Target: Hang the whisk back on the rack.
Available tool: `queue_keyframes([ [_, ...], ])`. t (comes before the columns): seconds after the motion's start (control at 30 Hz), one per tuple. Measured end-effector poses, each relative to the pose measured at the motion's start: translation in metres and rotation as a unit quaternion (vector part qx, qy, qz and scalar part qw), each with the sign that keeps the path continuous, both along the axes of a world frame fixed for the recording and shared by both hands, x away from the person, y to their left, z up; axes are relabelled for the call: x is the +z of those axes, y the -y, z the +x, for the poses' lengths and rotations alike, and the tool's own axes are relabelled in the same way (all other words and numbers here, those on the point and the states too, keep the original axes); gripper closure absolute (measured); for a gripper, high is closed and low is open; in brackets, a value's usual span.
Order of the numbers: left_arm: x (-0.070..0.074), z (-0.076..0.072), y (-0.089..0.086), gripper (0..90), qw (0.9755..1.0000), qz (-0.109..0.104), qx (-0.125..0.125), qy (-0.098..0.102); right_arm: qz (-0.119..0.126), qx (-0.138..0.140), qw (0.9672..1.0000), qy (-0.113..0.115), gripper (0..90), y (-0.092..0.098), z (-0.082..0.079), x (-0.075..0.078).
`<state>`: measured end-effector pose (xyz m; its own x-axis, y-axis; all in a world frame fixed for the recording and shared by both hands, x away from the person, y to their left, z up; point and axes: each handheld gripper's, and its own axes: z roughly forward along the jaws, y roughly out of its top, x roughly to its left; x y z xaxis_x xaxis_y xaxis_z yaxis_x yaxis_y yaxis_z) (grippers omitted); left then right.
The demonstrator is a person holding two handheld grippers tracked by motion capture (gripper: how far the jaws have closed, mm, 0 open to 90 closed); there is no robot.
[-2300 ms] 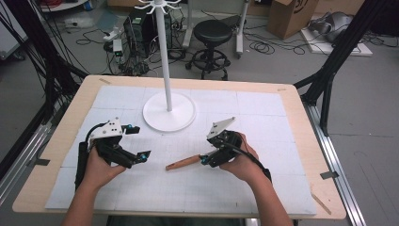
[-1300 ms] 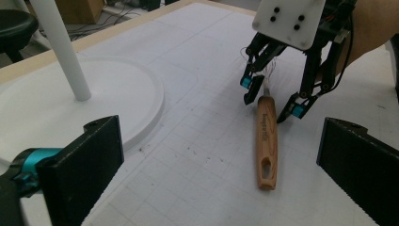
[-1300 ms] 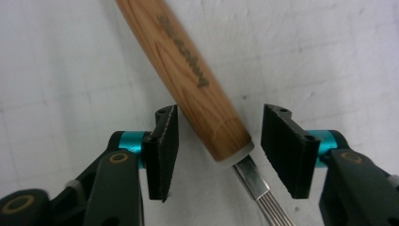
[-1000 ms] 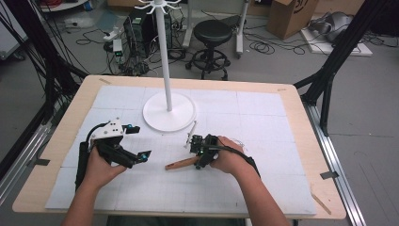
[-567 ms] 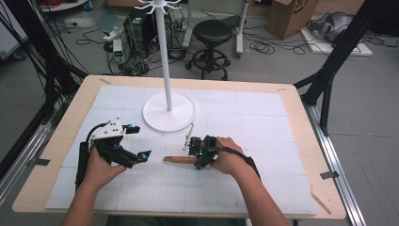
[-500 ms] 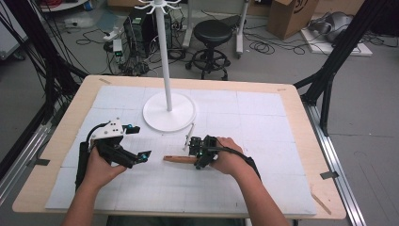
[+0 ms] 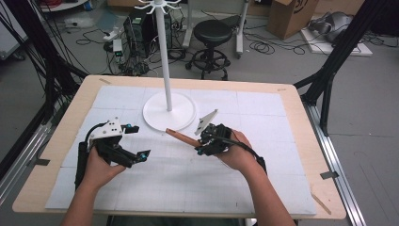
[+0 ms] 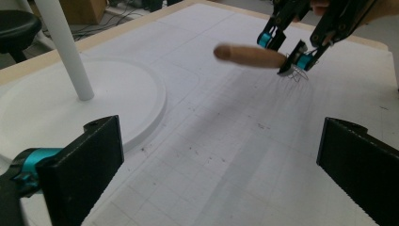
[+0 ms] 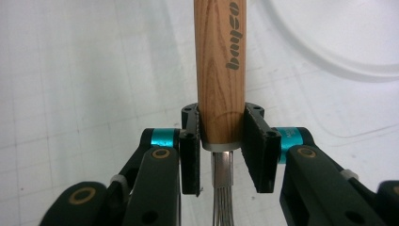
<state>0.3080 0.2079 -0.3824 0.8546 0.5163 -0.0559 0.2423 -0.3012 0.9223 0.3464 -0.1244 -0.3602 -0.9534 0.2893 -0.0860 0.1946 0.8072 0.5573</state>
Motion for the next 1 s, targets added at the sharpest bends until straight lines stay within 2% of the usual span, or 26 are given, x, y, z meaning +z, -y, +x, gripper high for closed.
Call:
queue_keyframes([
  [0.13, 0.001, 0.0, -0.001, 1.6, 1.0, -0.006, 0.0, 0.0, 0.041, -0.008, 0.9991, 0.008, 70.7, 0.012, 0.001, 0.011],
  [0.27, 0.001, 0.0, -0.002, 1.6, 1.0, -0.006, 0.0, 0.001, 0.077, -0.019, 0.9968, 0.012, 70.8, 0.022, 0.004, 0.023],
  [0.5, 0.002, 0.0, -0.002, 1.6, 1.0, -0.009, -0.001, 0.002, 0.115, -0.029, 0.9927, 0.024, 70.8, 0.031, 0.012, 0.056],
  [0.6, 0.002, 0.0, -0.003, 1.6, 0.9999, -0.011, -0.001, 0.002, 0.139, -0.029, 0.9896, 0.026, 70.8, 0.033, 0.017, 0.073],
  [0.93, 0.004, -0.001, -0.004, 1.6, 0.9999, -0.015, -0.005, 0.007, 0.177, -0.047, 0.9819, 0.048, 70.8, 0.035, 0.039, 0.125],
  [1.0, 0.005, -0.001, -0.005, 1.6, 0.9998, -0.017, -0.005, 0.008, 0.187, -0.052, 0.9795, 0.054, 70.8, 0.035, 0.042, 0.134],
])
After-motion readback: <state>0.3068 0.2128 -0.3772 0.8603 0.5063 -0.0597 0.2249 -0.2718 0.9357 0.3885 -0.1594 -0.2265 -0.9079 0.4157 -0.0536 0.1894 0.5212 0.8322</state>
